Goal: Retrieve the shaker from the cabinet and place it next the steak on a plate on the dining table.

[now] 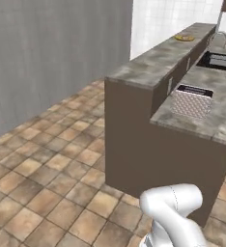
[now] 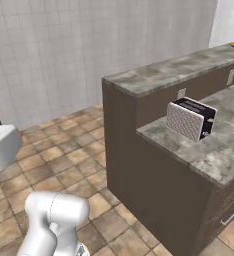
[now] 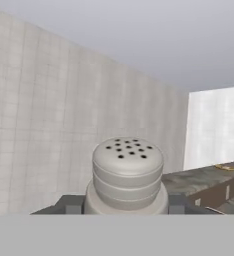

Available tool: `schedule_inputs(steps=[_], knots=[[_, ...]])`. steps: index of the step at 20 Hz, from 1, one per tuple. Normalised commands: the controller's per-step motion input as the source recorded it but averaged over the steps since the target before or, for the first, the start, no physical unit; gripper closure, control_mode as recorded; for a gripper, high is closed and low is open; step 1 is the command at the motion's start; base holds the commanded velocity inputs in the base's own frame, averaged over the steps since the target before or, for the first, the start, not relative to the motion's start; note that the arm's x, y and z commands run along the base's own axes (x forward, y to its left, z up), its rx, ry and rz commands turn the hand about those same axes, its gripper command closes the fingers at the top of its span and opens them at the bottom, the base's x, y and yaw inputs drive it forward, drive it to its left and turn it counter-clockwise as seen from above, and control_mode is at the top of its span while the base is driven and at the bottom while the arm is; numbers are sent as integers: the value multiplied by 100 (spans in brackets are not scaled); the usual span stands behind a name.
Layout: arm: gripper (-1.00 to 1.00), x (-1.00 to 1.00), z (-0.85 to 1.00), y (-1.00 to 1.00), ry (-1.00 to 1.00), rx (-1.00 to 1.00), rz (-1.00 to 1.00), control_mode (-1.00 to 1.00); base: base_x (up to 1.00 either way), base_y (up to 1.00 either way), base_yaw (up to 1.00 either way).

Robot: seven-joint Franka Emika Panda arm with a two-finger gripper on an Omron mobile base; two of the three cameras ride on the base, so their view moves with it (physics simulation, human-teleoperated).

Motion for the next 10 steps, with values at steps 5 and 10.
schedule_inputs(steps=[5,10], knots=[[100,0,0,0,0,0,0,100,32,100,-46],[100,0,0,0,0,0,0,100,0,100,-38]])
